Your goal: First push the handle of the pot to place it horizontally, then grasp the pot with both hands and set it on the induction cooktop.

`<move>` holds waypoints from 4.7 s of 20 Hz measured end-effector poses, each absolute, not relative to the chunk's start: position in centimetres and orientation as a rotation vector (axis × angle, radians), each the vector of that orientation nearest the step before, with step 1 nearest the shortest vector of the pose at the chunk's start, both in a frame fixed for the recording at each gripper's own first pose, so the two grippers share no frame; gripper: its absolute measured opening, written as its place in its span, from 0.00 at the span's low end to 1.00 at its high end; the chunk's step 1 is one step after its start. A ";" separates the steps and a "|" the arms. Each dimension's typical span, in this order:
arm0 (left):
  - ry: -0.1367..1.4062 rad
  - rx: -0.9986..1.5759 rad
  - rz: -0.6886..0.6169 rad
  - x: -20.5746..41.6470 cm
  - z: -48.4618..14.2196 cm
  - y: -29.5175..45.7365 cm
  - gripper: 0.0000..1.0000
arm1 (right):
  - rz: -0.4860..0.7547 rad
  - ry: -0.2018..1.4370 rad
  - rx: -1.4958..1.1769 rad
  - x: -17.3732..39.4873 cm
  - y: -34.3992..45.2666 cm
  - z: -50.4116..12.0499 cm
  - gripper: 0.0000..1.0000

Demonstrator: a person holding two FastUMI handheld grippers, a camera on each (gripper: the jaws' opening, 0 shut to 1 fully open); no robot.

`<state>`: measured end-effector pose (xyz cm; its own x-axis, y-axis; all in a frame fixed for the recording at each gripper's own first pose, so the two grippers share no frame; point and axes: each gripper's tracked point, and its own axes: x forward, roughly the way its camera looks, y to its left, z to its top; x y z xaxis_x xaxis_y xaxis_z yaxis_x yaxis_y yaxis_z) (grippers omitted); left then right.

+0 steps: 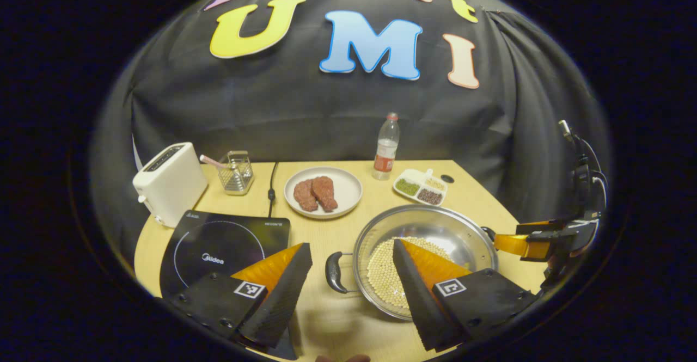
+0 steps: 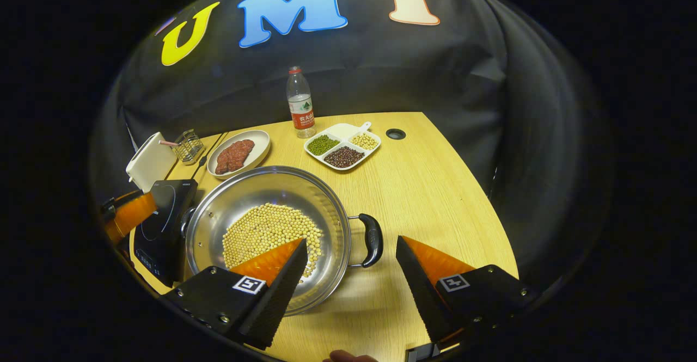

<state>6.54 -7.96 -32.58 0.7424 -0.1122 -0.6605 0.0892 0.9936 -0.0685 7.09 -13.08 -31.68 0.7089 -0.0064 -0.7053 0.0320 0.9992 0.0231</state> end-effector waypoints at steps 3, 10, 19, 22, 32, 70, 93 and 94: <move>0.795 -0.013 -0.096 7.4 -36.3 -7.8 0.98 | -0.021 0.819 0.050 8.2 -13.8 -33.4 1.00; 0.925 0.035 -0.079 7.3 -42.5 -7.5 0.98 | -0.006 0.896 0.076 9.7 -14.3 -36.9 1.00; 0.989 0.100 -0.089 7.3 -44.5 -7.9 0.75 | 0.035 0.956 0.098 10.3 -13.7 -39.2 0.64; 0.995 0.102 -0.085 7.1 -44.4 -7.9 0.71 | 0.043 0.965 0.111 10.5 -13.5 -39.1 0.60; 0.972 0.075 -0.126 7.5 -43.0 -7.4 0.65 | 0.008 0.958 0.121 8.8 -13.0 -36.9 0.55; 0.942 0.023 -0.051 3.1 -33.5 19.3 0.64 | 0.058 0.934 0.051 4.8 12.2 -29.6 0.55; 0.940 0.054 -0.015 7.4 -37.4 26.8 0.67 | 0.090 0.969 0.067 7.7 21.7 -31.3 0.55; 0.943 0.052 -0.016 7.7 -37.8 26.7 0.64 | 0.090 0.969 0.069 7.8 22.0 -31.4 0.55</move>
<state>7.70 26.70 -37.85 0.5873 0.0093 -0.8093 0.0365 0.9986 0.0380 7.82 21.98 -31.43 0.5630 0.1068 -0.8195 -0.0455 0.9941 0.0983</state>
